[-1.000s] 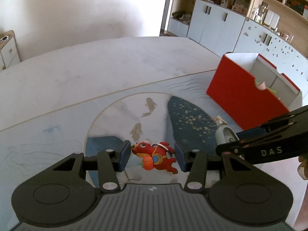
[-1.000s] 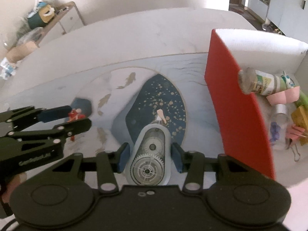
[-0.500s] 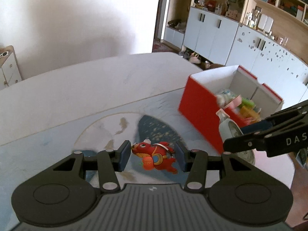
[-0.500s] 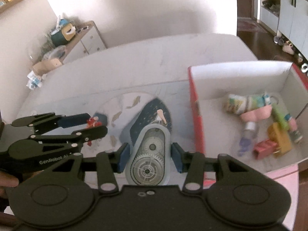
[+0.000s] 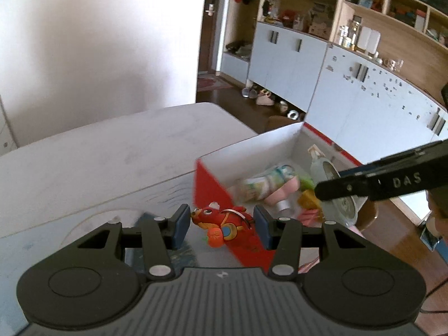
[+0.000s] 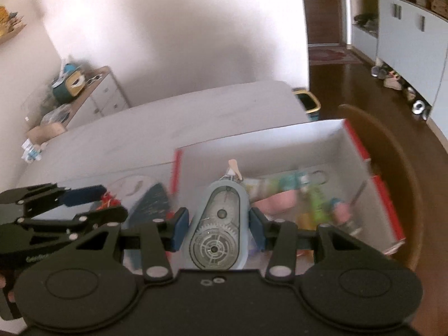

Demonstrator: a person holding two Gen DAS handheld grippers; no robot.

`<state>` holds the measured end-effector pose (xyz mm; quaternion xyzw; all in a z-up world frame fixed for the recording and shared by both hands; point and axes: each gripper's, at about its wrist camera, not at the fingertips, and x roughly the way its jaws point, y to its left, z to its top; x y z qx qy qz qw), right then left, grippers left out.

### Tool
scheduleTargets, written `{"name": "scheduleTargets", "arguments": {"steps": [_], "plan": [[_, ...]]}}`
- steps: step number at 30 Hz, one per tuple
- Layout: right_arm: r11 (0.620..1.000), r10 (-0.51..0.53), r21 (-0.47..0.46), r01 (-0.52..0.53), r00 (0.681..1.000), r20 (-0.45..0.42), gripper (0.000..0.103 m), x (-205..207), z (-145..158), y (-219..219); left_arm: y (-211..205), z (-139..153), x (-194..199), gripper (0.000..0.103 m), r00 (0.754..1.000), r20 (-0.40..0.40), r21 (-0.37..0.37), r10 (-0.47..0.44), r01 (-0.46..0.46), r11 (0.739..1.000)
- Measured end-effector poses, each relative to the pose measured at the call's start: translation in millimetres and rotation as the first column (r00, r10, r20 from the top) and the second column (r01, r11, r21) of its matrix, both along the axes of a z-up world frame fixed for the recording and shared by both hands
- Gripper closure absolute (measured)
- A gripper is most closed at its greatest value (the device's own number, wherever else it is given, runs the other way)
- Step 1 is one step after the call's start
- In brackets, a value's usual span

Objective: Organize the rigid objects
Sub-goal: 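Carry the dragon keychain and tape dispenser over the red box with both tools, then open left tool releasing the keychain while right tool releases the tape dispenser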

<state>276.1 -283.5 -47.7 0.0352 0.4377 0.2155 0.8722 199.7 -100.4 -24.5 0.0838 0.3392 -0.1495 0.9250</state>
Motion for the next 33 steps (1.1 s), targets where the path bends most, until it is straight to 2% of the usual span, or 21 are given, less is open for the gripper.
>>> {"name": "scheduleTargets", "arguments": {"steps": [9,17,24,28,33], "plan": [[0.998,-0.052,-0.033,0.051,0.999,-0.016,0.057,26.7,-22.4,-54.0,-73.5,-25.0,28.0,0.054,0.997,-0.048,0.066,-0.057,0.061,0.996],[0.997,-0.01,-0.075,0.004,0.997,-0.073,0.057,49.6,-49.1,-64.3,-118.3,-61.4,63.4,0.054,0.994,-0.101,0.167,-0.046,0.062,0.984],[0.994,0.036,-0.103,-0.047,0.994,-0.106,0.057,62.1,-71.3,-65.7,-129.7,-90.2,95.8,0.054,0.987,-0.163,0.239,0.011,0.028,0.97],[0.989,0.059,-0.128,-0.075,0.991,-0.123,0.057,66.8,-81.6,-62.5,-129.9,-104.6,109.9,0.054,0.974,-0.218,0.28,0.062,0.001,0.96],[0.986,0.069,-0.138,-0.089,0.987,-0.145,0.057,71.6,-91.9,-62.0,-141.3,-115.4,117.8,0.054,0.963,-0.262,0.322,0.065,0.023,0.946]]}}
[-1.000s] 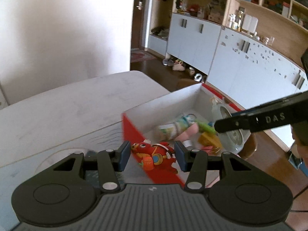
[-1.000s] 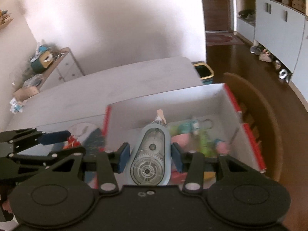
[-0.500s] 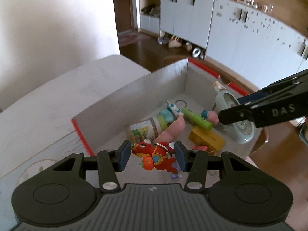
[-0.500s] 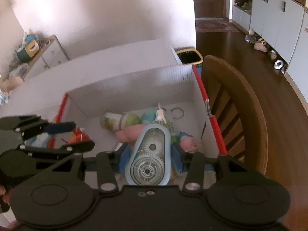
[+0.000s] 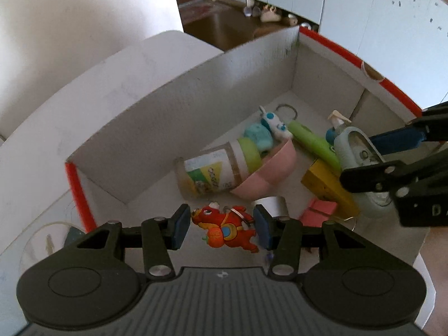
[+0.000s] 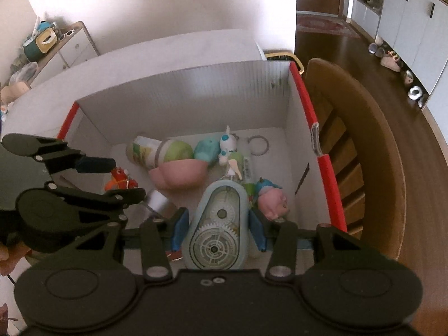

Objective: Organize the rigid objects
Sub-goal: 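Open left tool releasing the keychain while right tool releases the tape dispenser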

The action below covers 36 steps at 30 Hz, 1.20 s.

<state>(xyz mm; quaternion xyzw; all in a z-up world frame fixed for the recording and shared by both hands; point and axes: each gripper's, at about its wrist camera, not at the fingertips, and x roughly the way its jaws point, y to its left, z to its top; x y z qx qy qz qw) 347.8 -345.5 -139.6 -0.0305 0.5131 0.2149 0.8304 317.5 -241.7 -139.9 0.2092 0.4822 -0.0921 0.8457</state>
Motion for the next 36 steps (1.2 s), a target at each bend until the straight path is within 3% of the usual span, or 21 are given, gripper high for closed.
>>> {"name": "scheduleTargets", "arguments": {"steps": [4,20,27,36], "plan": [[1.0,0.02,-0.004,-0.02,1.0,0.001,0.057,0.7,-1.6,1.0,-6.2,-8.4,5.0,0.054,1.0,-0.023,0.06,0.005,-0.004,0.998],[0.999,0.022,0.027,-0.021,0.999,-0.032,0.056,4.9,-5.8,-7.1,6.8,-23.3,22.6,0.054,0.981,-0.132,0.033,0.14,-0.137,0.99],[0.999,0.004,0.048,-0.004,1.0,0.003,0.05,-6.1,6.0,-15.7,6.3,-13.4,9.5,0.05,0.985,-0.096,0.016,0.143,-0.142,0.99],[0.994,-0.031,0.104,0.021,0.995,0.09,0.039,-35.7,38.6,-24.1,12.1,21.1,-23.6,0.041,0.994,-0.026,-0.096,0.11,-0.112,0.989]]}}
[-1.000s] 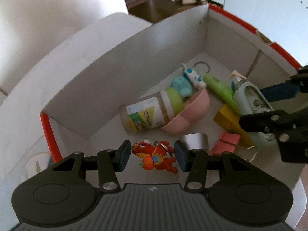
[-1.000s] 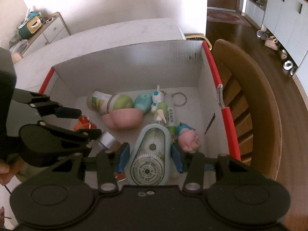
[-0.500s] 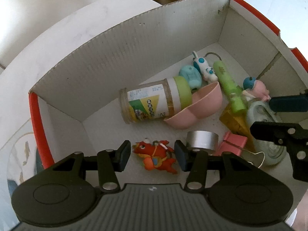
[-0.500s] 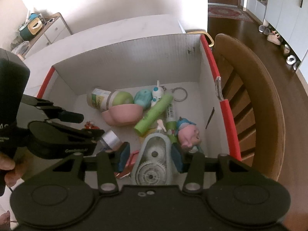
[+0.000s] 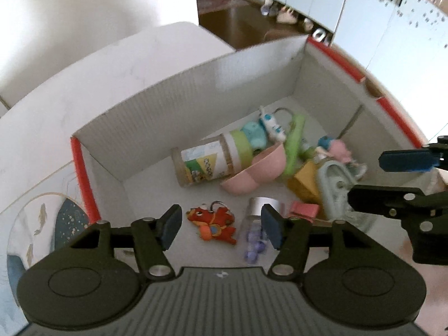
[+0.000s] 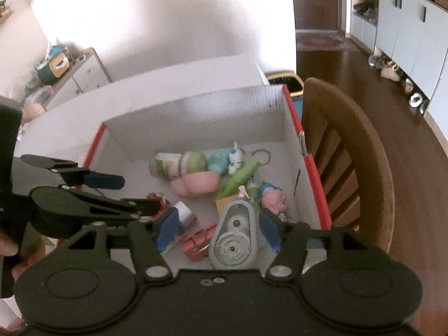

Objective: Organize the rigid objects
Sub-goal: 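Open left tool releasing the keychain while right tool releases the tape dispenser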

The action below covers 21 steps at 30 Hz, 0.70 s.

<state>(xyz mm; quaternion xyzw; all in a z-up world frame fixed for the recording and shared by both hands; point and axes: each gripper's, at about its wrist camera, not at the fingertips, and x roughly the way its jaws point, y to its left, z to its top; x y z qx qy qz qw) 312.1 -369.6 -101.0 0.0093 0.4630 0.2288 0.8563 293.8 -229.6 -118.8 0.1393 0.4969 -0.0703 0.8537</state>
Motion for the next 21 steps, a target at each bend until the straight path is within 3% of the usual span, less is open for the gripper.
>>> {"name": "scheduleTargets", "arguments": {"steps": [3,10,13,18,21], "plan": [[1.0,-0.017,0.019,0.016,0.999,0.036,0.033,-14.1,10.3,-1.6,8.6,12.0,-16.9,0.041,0.999,0.031,-0.04,-0.012,0.013,0.999],[0.998,-0.035,0.064,0.028,0.995,0.099,0.031,-43.5,27.5,4.0,21.4,45.9,-53.6,0.041,0.994,0.104,-0.116,-0.026,0.038,0.993],[0.996,-0.044,0.083,0.033,0.99,0.136,0.021,-56.5,35.2,7.4,24.9,53.7,-58.1,0.041,0.992,0.12,-0.15,-0.037,0.055,0.987],[0.994,-0.05,0.109,0.03,0.981,0.187,0.017,-75.4,46.4,15.7,31.3,62.1,-75.2,0.041,0.984,0.171,-0.162,-0.057,0.085,0.983],[0.992,-0.054,0.123,0.026,0.972,0.227,0.013,-88.9,54.3,18.7,38.0,70.4,-87.5,0.034,0.978,0.2,-0.176,-0.066,0.103,0.979]]}}
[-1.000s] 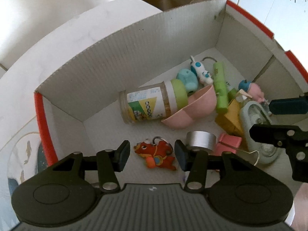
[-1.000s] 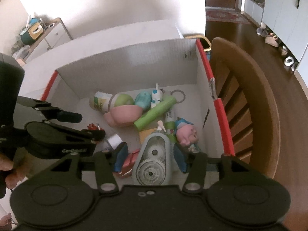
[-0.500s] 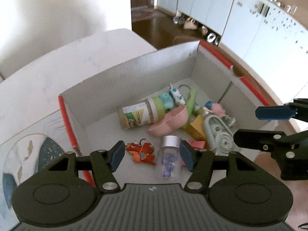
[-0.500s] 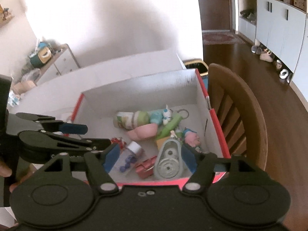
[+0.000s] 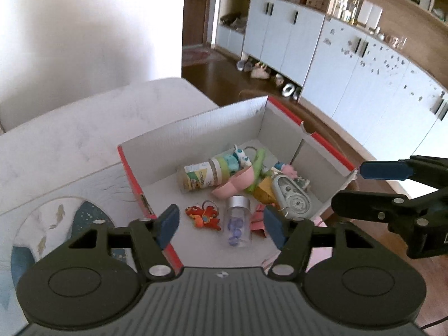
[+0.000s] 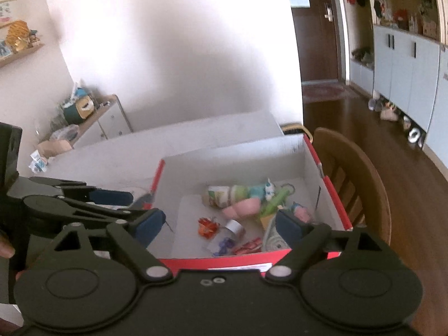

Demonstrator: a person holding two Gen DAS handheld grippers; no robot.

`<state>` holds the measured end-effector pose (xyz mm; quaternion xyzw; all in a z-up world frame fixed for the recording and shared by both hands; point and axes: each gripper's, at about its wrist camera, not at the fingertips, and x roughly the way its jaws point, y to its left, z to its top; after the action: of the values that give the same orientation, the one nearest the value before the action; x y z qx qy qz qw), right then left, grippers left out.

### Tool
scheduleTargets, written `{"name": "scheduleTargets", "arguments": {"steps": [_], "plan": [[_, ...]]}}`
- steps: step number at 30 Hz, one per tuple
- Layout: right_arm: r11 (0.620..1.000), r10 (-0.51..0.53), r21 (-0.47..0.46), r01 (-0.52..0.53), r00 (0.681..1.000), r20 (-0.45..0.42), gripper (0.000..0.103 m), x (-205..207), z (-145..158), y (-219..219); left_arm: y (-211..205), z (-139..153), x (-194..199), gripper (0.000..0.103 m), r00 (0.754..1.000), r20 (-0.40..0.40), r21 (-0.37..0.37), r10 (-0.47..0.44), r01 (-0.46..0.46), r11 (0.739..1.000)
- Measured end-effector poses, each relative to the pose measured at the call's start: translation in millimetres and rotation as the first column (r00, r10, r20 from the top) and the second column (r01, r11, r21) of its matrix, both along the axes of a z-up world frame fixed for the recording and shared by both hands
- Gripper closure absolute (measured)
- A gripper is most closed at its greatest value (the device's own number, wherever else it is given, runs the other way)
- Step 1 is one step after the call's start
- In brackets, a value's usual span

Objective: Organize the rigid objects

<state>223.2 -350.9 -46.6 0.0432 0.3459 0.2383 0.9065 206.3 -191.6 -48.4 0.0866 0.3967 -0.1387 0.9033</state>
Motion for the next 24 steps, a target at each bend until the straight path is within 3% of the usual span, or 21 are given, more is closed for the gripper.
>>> {"name": "scheduleTargets", "arguments": {"steps": [2,4,6,9,14,16,24], "plan": [[1.0,-0.004,0.012,0.004,1.0,0.022,0.009,-7.8,4.2,2.2,5.7,5.8,-7.9,0.034,1.0,0.014,-0.024,-0.006,0.006,1.0],[1.0,-0.009,0.021,0.009,0.999,0.045,0.006,-15.6,8.4,4.3,9.4,11.1,-17.0,0.024,0.999,0.031,-0.028,-0.015,0.016,0.999],[1.0,-0.016,0.027,0.014,0.997,0.073,0.001,-23.3,12.5,5.8,13.3,14.4,-25.3,0.022,0.998,0.058,-0.041,-0.027,0.029,0.999],[0.999,-0.022,0.039,0.018,0.994,0.105,0.0,-32.1,16.6,8.2,19.0,19.7,-37.1,0.021,0.996,0.083,-0.048,-0.045,0.049,0.998],[0.997,-0.05,0.065,0.042,0.99,0.131,0.0,-44.3,20.3,11.7,32.9,26.7,-50.1,0.01,0.994,0.096,-0.103,-0.053,0.063,0.993],[0.996,-0.063,0.07,0.054,0.989,0.136,0.0,-48.2,20.2,14.4,38.8,28.6,-54.3,0.0,0.994,0.1,-0.122,-0.046,0.058,0.991],[0.995,-0.087,0.071,0.076,0.984,0.158,0.0,-66.7,20.4,27.9,48.6,32.6,-72.3,0.0,0.991,0.128,-0.132,-0.049,0.066,0.989]]}}
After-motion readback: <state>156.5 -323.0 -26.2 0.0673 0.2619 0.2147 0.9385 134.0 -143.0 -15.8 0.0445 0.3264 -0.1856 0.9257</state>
